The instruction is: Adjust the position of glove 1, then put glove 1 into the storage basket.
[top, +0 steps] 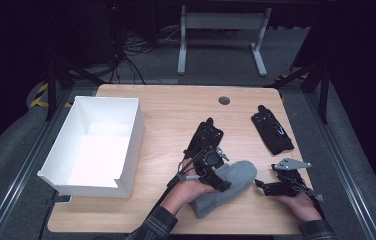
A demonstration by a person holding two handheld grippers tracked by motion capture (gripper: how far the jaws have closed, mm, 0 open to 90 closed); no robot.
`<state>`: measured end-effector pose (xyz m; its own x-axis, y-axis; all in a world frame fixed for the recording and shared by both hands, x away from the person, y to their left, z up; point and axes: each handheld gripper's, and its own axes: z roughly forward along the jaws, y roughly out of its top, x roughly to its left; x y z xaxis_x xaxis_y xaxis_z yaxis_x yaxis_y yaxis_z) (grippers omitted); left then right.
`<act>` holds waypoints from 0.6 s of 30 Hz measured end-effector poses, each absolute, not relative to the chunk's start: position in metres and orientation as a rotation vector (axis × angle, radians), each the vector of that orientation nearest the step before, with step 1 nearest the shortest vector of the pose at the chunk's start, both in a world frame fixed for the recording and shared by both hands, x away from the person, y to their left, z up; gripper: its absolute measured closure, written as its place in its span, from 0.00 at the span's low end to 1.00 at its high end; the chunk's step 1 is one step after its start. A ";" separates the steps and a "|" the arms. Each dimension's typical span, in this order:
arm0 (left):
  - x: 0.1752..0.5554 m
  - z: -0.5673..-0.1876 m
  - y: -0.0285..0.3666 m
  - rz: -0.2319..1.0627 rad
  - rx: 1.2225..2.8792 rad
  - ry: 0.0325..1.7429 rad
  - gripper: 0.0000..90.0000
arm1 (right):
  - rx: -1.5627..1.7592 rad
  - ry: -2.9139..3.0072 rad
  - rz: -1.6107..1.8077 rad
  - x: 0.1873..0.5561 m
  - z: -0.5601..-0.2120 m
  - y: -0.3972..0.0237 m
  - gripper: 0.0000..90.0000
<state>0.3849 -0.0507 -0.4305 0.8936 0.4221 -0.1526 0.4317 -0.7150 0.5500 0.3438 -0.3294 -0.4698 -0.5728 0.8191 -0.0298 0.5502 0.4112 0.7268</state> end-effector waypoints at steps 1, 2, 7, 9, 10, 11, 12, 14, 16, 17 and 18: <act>0.385 -0.432 -0.051 -0.027 2.468 0.610 0.12 | 1.175 2.290 0.965 0.344 -0.470 -0.329 0.10; 0.385 -0.433 -0.052 -0.025 2.484 0.601 0.12 | 1.177 2.291 0.967 0.344 -0.470 -0.329 0.10; 0.384 -0.439 -0.055 -0.048 2.514 0.584 0.09 | 1.177 2.291 0.967 0.344 -0.470 -0.329 0.10; 0.385 -0.441 -0.056 -0.087 2.517 0.584 0.11 | 1.176 2.291 0.967 0.344 -0.470 -0.329 0.10; 0.386 -0.442 -0.056 -0.123 2.522 0.572 0.15 | 1.176 2.292 0.967 0.343 -0.470 -0.329 0.10; 0.387 -0.443 -0.056 -0.143 2.529 0.573 0.17 | 1.175 2.292 0.967 0.343 -0.470 -0.329 0.10; 0.388 -0.443 -0.056 -0.149 2.527 0.566 0.19 | 1.175 2.292 0.968 0.343 -0.470 -0.329 0.10; 0.389 -0.444 -0.056 -0.188 2.523 0.551 0.24 | 1.170 2.291 0.967 0.344 -0.470 -0.329 0.10; 0.389 -0.444 -0.056 -0.208 2.524 0.536 0.29 | 1.171 2.292 0.968 0.344 -0.470 -0.329 0.10; 0.388 -0.443 -0.056 -0.223 2.523 0.527 0.33 | 1.170 2.292 0.967 0.344 -0.470 -0.329 0.10; 0.388 -0.443 -0.056 -0.227 2.530 0.518 0.36 | 1.170 2.293 0.967 0.344 -0.470 -0.329 0.10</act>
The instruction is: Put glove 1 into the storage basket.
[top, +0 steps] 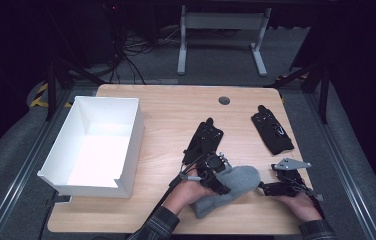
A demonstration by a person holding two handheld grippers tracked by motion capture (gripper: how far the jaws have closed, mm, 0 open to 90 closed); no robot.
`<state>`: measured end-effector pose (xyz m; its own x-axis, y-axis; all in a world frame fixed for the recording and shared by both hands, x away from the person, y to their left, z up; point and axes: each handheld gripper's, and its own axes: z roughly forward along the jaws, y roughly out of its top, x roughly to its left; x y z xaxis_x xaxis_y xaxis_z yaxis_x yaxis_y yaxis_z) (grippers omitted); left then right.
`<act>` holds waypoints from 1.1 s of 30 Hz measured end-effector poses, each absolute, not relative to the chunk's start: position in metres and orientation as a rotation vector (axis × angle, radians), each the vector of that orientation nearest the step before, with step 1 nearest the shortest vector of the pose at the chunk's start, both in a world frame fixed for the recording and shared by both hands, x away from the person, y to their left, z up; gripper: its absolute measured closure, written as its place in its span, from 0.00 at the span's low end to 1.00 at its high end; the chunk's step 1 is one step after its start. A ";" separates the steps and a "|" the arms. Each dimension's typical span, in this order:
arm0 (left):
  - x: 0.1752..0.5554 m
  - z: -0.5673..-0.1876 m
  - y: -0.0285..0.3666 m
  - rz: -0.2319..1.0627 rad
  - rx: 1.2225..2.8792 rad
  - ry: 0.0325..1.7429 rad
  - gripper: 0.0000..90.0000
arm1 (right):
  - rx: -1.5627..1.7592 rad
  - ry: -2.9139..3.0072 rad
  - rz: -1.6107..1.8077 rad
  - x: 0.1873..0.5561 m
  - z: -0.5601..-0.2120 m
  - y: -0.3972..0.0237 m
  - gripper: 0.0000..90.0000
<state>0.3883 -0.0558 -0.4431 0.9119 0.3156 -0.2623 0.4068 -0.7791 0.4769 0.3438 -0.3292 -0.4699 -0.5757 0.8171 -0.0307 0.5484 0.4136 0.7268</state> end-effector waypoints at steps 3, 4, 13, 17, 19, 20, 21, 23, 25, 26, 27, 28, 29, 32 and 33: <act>0.389 -0.443 -0.055 -0.260 2.526 0.498 0.47 | 1.170 2.293 0.967 0.344 -0.470 -0.329 0.10; 0.389 -0.444 -0.055 -0.266 2.520 0.502 0.50 | 1.170 2.293 0.967 0.344 -0.470 -0.329 0.10; 0.393 -0.441 -0.054 -0.350 2.529 0.508 0.71 | 1.170 2.293 0.967 0.344 -0.470 -0.329 0.10; 0.395 -0.439 -0.050 -0.358 2.504 0.495 0.74 | 1.169 2.292 0.966 0.344 -0.470 -0.329 0.10; 0.394 -0.436 -0.049 -0.349 2.505 0.491 0.74 | 1.170 2.293 0.966 0.344 -0.470 -0.329 0.10; 0.393 -0.435 -0.049 -0.348 2.503 0.492 0.74 | 1.171 2.292 0.966 0.344 -0.470 -0.329 0.10; 0.393 -0.433 -0.048 -0.342 2.498 0.493 0.74 | 1.170 2.292 0.966 0.344 -0.470 -0.329 0.10; 0.393 -0.430 -0.046 -0.332 2.499 0.492 0.74 | 1.170 2.292 0.966 0.344 -0.470 -0.329 0.10; 0.393 -0.426 -0.043 -0.314 2.494 0.497 0.74 | 1.169 2.292 0.966 0.344 -0.470 -0.329 0.10; 0.394 -0.423 -0.041 -0.312 2.486 0.502 0.74 | 1.170 2.292 0.966 0.344 -0.470 -0.329 0.10; 0.394 -0.420 -0.038 -0.312 2.477 0.513 0.74 | 1.170 2.292 0.966 0.344 -0.470 -0.329 0.10; 0.396 -0.417 -0.035 -0.307 2.459 0.517 0.74 | 1.170 2.292 0.966 0.344 -0.470 -0.329 0.10; 0.396 -0.415 -0.032 -0.301 2.454 0.523 0.74 | 1.170 2.292 0.966 0.344 -0.470 -0.329 0.10; 0.399 -0.404 -0.024 -0.268 2.446 0.531 0.74 | 1.170 2.292 0.966 0.344 -0.470 -0.329 0.10; 0.400 -0.401 -0.022 -0.262 2.440 0.538 0.74 | 1.170 2.292 0.966 0.344 -0.470 -0.329 0.10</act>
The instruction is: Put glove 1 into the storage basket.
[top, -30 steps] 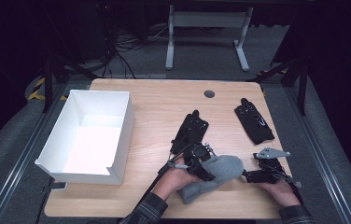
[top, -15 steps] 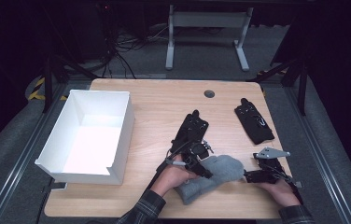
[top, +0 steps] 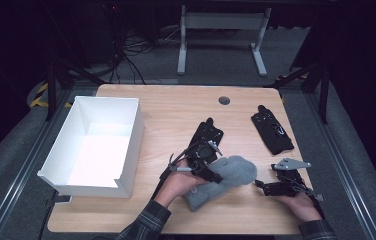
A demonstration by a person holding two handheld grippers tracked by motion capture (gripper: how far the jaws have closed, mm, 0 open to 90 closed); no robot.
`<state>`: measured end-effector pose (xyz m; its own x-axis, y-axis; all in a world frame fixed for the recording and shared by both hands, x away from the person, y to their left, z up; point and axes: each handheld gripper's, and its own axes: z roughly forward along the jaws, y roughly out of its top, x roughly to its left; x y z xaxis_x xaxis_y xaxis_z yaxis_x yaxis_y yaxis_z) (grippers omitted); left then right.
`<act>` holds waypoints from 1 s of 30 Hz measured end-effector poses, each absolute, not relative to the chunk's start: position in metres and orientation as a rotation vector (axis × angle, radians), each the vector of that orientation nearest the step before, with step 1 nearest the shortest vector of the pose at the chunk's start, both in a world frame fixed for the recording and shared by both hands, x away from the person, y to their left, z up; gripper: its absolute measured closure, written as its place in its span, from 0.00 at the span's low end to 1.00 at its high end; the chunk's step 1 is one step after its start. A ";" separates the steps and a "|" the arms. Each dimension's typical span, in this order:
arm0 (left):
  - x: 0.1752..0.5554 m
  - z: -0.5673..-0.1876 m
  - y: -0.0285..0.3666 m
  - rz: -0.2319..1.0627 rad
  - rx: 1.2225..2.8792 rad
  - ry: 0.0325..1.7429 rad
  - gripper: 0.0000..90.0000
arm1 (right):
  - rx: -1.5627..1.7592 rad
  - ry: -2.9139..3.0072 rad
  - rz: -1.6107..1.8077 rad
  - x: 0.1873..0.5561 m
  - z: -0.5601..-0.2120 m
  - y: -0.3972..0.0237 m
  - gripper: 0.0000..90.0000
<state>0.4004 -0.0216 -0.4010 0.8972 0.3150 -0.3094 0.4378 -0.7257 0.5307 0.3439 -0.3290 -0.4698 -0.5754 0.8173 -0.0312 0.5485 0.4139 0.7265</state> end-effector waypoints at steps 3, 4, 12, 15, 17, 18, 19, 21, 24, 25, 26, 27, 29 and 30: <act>0.403 -0.391 -0.015 -0.240 2.421 0.551 0.74 | 1.170 2.292 0.966 0.344 -0.470 -0.329 0.10; 0.403 -0.388 -0.013 -0.234 2.420 0.552 0.74 | 1.170 2.292 0.966 0.344 -0.470 -0.329 0.10; 0.411 -0.358 0.004 -0.176 2.383 0.594 0.74 | 1.170 2.292 0.966 0.344 -0.470 -0.329 0.10; 0.414 -0.344 0.013 -0.152 2.362 0.617 0.74 | 1.171 2.292 0.965 0.344 -0.470 -0.329 0.10; 0.416 -0.337 0.017 -0.134 2.362 0.628 0.74 | 1.173 2.293 0.966 0.344 -0.470 -0.329 0.10; 0.417 -0.332 0.021 -0.125 2.357 0.638 0.74 | 1.173 2.293 0.966 0.344 -0.470 -0.329 0.10; 0.418 -0.328 0.023 -0.117 2.356 0.638 0.74 | 1.173 2.293 0.966 0.344 -0.470 -0.329 0.10; 0.419 -0.321 0.028 -0.104 2.351 0.647 0.74 | 1.173 2.293 0.966 0.344 -0.470 -0.329 0.10; 0.421 -0.308 0.038 -0.070 2.345 0.659 0.74 | 1.173 2.293 0.966 0.344 -0.470 -0.329 0.10; 0.421 -0.308 0.038 -0.070 2.345 0.659 0.74 | 1.173 2.293 0.966 0.344 -0.470 -0.329 0.10; 0.422 -0.300 0.043 -0.058 2.344 0.668 0.74 | 1.172 2.293 0.966 0.344 -0.470 -0.329 0.10; 0.423 -0.297 0.046 -0.050 2.341 0.674 0.74 | 1.173 2.293 0.966 0.344 -0.470 -0.329 0.10; 0.424 -0.290 0.052 -0.039 2.335 0.683 0.74 | 1.172 2.293 0.966 0.344 -0.470 -0.329 0.10; 0.425 -0.287 0.056 -0.033 2.323 0.693 0.74 | 1.172 2.293 0.966 0.344 -0.470 -0.329 0.10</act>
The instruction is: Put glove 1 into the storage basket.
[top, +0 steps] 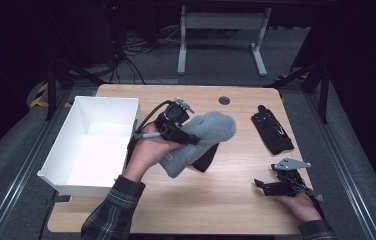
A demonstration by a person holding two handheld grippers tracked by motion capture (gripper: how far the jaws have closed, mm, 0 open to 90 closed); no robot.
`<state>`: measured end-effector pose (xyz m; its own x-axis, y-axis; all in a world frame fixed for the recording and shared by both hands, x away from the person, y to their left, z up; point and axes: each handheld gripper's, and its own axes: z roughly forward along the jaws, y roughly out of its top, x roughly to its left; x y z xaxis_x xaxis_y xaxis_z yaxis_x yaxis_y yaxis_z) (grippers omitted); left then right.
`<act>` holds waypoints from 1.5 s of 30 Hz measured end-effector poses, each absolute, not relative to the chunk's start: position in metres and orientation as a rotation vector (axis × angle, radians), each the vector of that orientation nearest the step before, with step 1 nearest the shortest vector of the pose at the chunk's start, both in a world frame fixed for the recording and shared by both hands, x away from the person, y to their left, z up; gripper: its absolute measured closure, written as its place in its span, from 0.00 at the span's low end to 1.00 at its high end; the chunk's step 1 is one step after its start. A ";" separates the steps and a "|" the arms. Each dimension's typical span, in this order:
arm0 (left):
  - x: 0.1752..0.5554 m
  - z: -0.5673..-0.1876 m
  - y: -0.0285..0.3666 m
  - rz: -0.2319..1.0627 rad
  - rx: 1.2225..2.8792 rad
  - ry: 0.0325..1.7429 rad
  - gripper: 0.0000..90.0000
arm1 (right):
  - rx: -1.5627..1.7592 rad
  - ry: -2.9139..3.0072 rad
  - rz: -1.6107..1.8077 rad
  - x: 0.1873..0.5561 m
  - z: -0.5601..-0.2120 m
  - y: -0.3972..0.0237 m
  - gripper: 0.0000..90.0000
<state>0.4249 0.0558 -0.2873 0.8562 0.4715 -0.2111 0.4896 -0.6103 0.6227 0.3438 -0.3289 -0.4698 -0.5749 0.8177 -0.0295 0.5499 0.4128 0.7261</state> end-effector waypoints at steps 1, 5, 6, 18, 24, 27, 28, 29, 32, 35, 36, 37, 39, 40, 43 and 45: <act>0.426 -0.284 0.061 -0.028 2.314 0.701 0.74 | 1.173 2.293 0.966 0.344 -0.470 -0.329 0.10; 0.429 -0.273 0.075 -0.003 2.295 0.731 0.74 | 1.173 2.293 0.966 0.344 -0.470 -0.329 0.10; 0.430 -0.271 0.080 0.002 2.289 0.743 0.74 | 1.172 2.293 0.966 0.344 -0.470 -0.329 0.10; 0.438 -0.245 0.141 0.073 2.213 0.863 0.74 | 1.171 2.292 0.966 0.344 -0.470 -0.329 0.10; 0.438 -0.237 0.172 0.121 2.187 0.933 0.74 | 1.170 2.292 0.966 0.344 -0.470 -0.329 0.10; 0.438 -0.237 0.188 0.127 2.166 0.969 0.74 | 1.170 2.292 0.966 0.344 -0.470 -0.329 0.10; 0.438 -0.236 0.195 0.132 2.162 0.983 0.74 | 1.169 2.292 0.966 0.344 -0.470 -0.329 0.10; 0.438 -0.236 0.199 0.134 2.157 0.991 0.74 | 1.170 2.292 0.966 0.344 -0.470 -0.329 0.10; 0.436 -0.237 0.215 0.150 2.136 1.028 0.74 | 1.173 2.293 0.966 0.344 -0.470 -0.329 0.10; 0.435 -0.240 0.231 0.163 2.112 1.069 0.74 | 1.173 2.292 0.966 0.344 -0.470 -0.329 0.10; 0.434 -0.241 0.235 0.160 2.101 1.082 0.74 | 1.173 2.292 0.966 0.344 -0.470 -0.329 0.10; 0.433 -0.244 0.239 0.162 2.093 1.093 0.74 | 1.173 2.292 0.966 0.344 -0.470 -0.329 0.10; 0.433 -0.249 0.249 0.172 2.087 1.126 0.74 | 1.173 2.293 0.966 0.344 -0.470 -0.329 0.10; 0.432 -0.252 0.252 0.180 2.082 1.143 0.74 | 1.170 2.291 0.965 0.344 -0.470 -0.329 0.10; 0.432 -0.257 0.259 0.182 2.073 1.174 0.74 | 1.170 2.292 0.966 0.344 -0.470 -0.329 0.10; 0.431 -0.262 0.267 0.197 2.059 1.212 0.74 | 1.171 2.292 0.966 0.344 -0.470 -0.329 0.10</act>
<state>0.4315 0.2671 -0.2623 0.5446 0.8094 -0.2199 0.6981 -0.2921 0.6537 0.3439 -0.3289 -0.4698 -0.5749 0.8176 -0.0312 0.5487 0.4135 0.7266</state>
